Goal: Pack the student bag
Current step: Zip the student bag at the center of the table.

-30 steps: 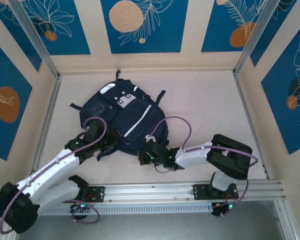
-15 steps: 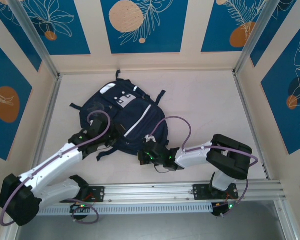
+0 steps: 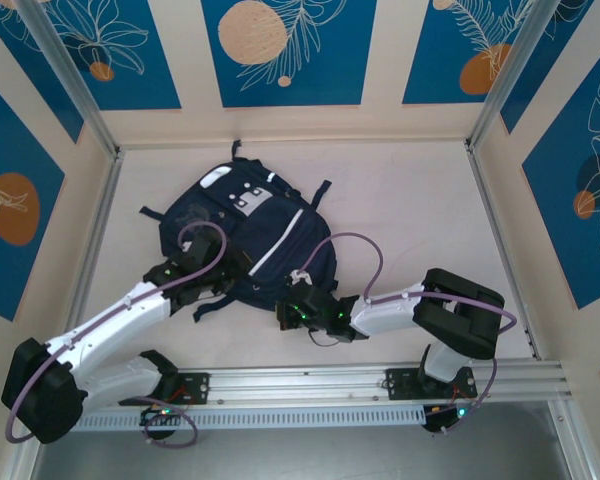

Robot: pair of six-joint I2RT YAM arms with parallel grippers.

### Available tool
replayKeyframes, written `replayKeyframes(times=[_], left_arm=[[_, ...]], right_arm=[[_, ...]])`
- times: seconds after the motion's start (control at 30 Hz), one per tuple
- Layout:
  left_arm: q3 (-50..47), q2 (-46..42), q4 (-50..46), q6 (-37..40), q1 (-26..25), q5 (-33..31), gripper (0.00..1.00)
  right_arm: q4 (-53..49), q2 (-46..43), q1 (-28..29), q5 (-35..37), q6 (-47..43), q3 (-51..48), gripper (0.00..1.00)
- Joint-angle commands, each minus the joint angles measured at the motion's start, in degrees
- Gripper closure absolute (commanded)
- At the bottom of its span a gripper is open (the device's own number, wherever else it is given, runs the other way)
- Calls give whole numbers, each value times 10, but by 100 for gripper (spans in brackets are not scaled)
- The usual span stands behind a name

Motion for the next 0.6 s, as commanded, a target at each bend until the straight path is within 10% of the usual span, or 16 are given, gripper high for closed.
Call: replayKeyframes(times=[0.0,0.57], left_arm=[[-5,-20,-24,-9,-3,-22,66],[-9,-25,-31,-13,-2,-13,63]], right_arm=[[-26,7,-4,29,0,-4,100],[-32,-4,-6,33,-4,-7,100]])
